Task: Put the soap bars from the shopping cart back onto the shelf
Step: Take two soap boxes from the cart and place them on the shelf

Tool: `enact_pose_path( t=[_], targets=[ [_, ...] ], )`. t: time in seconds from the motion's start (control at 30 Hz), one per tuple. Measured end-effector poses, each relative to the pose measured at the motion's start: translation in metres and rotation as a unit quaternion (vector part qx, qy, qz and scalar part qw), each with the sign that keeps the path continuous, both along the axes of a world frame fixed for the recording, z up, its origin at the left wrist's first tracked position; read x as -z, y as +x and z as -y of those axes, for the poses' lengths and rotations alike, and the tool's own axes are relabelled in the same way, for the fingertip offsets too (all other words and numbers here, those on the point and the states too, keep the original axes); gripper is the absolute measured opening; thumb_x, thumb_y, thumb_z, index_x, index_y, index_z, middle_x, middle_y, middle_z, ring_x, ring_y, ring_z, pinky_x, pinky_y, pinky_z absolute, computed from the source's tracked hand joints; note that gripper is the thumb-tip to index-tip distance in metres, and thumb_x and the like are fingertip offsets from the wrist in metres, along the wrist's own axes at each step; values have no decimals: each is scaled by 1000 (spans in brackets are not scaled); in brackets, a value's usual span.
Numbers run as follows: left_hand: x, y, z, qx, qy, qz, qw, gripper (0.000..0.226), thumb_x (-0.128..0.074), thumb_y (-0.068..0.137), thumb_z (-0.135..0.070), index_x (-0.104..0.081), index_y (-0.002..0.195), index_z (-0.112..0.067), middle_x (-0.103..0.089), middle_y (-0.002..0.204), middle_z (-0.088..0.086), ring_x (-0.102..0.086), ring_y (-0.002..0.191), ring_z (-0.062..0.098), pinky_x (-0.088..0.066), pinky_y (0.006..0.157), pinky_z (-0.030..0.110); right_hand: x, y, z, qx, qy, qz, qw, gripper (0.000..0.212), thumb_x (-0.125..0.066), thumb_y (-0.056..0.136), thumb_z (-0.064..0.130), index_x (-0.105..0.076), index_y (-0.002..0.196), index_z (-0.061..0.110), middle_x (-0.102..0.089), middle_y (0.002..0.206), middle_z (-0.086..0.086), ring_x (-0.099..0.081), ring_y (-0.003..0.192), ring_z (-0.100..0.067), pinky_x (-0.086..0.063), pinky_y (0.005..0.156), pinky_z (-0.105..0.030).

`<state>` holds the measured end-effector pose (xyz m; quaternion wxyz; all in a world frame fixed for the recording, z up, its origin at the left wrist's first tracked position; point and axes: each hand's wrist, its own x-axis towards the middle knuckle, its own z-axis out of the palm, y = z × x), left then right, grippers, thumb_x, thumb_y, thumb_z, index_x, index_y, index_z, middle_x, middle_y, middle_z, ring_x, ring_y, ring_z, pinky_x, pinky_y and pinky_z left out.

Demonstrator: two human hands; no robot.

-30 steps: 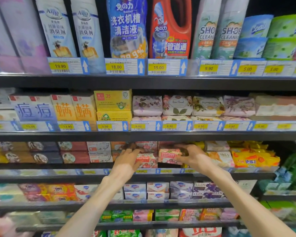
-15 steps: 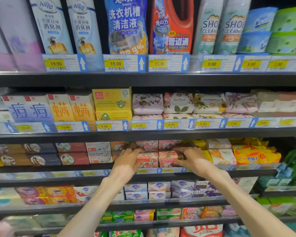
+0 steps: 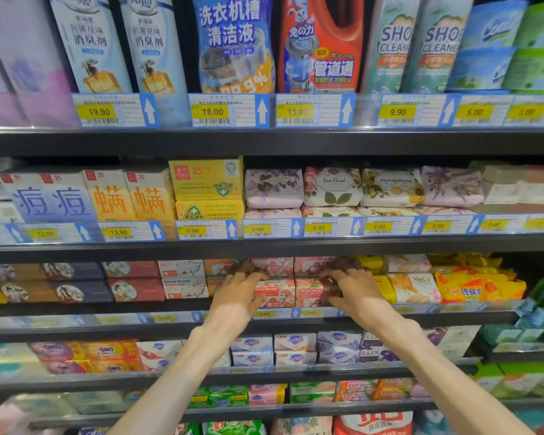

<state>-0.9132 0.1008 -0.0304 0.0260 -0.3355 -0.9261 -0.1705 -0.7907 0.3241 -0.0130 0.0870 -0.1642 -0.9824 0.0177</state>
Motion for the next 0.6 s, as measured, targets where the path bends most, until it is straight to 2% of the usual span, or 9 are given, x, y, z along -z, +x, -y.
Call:
enact_pose_path(
  t=[0.2,0.3,0.4,0.5,0.6],
  targets=[
    [-1,4,2,7,-10,-25,1000,46,-54,98,-39,-42,142,-31,-52,133,4,-47,124,27,-47,99,40,0,8,0,-21,11,-12,1000,49,-60,91,45,-46,138,36,-48,142,4,-36,133,-26,-31,105,-36],
    [1,12,11,20,14,-65,998,45,-57,96,-41,-49,137,-27,-56,124,5,-53,116,28,-52,88,40,3,20,-1,-47,6,-63,997,43,-62,90,46,-56,130,31,-59,125,3,-50,117,-24,-36,94,-33],
    [1,24,22,13,48,-116,992,43,-62,92,-38,-53,133,-27,-55,121,1,-52,113,24,-53,86,39,4,28,4,-99,26,-142,984,32,-66,88,41,-64,116,25,-63,110,3,-56,102,-23,-43,85,-32],
    [-6,42,39,-13,68,-149,986,39,-61,93,-37,-56,130,-26,-53,121,-1,-49,114,20,-51,83,35,-8,24,26,-173,34,-150,973,28,-67,88,37,-65,114,26,-63,109,6,-55,104,-19,-47,85,-33],
    [-6,64,68,-57,50,-172,982,35,-58,95,-36,-57,126,-20,-53,120,1,-48,114,23,-44,91,35,-18,13,55,-257,19,-138,956,29,-63,90,38,-64,118,26,-65,113,6,-59,108,-19,-49,90,-38]
  ],
)
